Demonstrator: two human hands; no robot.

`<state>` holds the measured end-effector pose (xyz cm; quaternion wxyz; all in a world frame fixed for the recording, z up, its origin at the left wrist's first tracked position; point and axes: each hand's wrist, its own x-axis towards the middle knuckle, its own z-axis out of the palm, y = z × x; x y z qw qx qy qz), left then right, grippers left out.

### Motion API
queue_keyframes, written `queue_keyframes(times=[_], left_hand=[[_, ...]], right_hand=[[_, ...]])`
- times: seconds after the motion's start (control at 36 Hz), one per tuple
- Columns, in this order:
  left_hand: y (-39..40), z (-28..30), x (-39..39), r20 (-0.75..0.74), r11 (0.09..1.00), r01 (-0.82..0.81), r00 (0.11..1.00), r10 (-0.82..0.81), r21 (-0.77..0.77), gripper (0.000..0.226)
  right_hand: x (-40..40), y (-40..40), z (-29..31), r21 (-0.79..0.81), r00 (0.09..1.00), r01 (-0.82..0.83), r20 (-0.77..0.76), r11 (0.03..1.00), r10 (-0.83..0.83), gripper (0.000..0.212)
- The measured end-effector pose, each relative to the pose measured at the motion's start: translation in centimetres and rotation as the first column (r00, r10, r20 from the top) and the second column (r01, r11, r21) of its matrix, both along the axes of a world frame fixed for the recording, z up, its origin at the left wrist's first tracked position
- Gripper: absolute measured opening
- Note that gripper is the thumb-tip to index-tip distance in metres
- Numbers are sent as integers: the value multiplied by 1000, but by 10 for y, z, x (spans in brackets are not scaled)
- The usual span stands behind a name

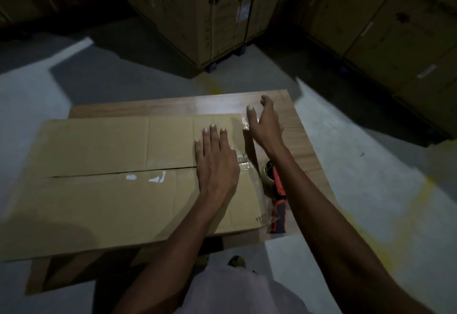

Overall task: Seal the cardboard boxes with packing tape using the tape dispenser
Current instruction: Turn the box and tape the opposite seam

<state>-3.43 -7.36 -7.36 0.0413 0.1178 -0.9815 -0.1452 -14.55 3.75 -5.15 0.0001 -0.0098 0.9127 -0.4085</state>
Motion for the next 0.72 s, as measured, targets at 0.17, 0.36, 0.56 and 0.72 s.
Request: queue_keyframes(times=[0.17,0.36,0.56,0.72], left_hand=[[0,-3,-3,38,999,7,999,-6,-31,58],[2,0,-2,33,999,-5,999,6,-32,59],[1,4,-5,41,999,13,999,-12,-35,59],[-2,3,-3,49,1000,14,999,-13,-24,59]], right_hand=[[44,-12,-15,-229,948,-190,211,955,239,66],[83,12,-28,-653,845,164,480,740,236,60],[106,43,-23,-520,787,153,578,840,214,87],[120,11,-5,-484,840,152,523,862,145,98]])
